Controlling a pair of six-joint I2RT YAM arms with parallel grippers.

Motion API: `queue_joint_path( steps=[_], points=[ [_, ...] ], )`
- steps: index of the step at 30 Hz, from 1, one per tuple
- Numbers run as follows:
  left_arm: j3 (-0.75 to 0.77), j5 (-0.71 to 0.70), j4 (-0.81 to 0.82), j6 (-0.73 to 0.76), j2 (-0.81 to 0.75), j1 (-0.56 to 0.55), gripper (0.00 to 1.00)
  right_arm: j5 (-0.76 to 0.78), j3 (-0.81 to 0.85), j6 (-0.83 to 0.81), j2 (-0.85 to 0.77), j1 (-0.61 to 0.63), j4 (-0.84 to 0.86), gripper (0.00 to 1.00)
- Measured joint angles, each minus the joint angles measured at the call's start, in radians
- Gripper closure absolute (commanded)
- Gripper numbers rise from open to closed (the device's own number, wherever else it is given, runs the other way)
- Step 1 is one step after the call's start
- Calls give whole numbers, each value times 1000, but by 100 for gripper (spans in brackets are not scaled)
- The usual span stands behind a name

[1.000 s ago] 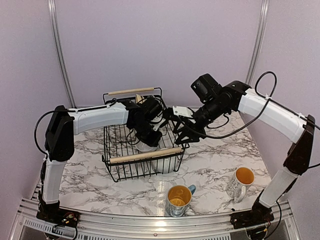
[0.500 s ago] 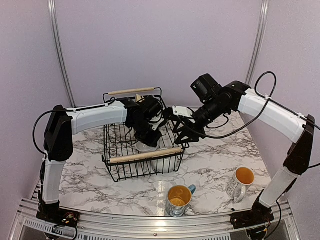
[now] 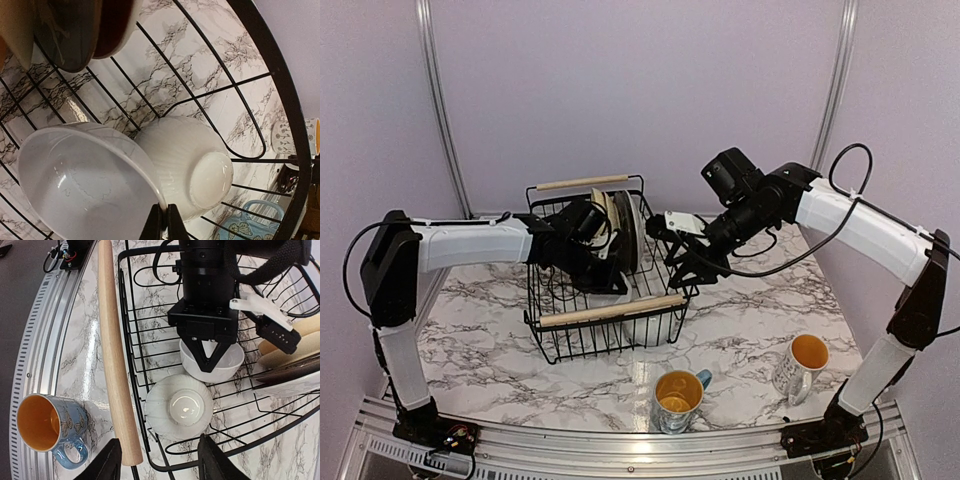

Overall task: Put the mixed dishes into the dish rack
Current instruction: Grab the bowl from the dish rack.

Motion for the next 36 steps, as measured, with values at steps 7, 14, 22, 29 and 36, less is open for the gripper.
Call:
queue_joint_path(
  steps=[7,14,22,29,36],
  points=[
    [-211,64,301,-168,-77,36,100,0,-13,1,0,0,3,50],
    [-395,141,663,-352,-149,67,100,-2,-13,8,0,0,7,50],
    [-528,231,1011,-587,-129,110,100,-2,-13,12,0,0,7,50],
    [-571,251,1197,-733,-82,135,100,-4,-13,13,0,0,7,50],
    [-592,243,1272,-869,-67,147,100,-5,-13,15,0,0,8,50]
  ],
)
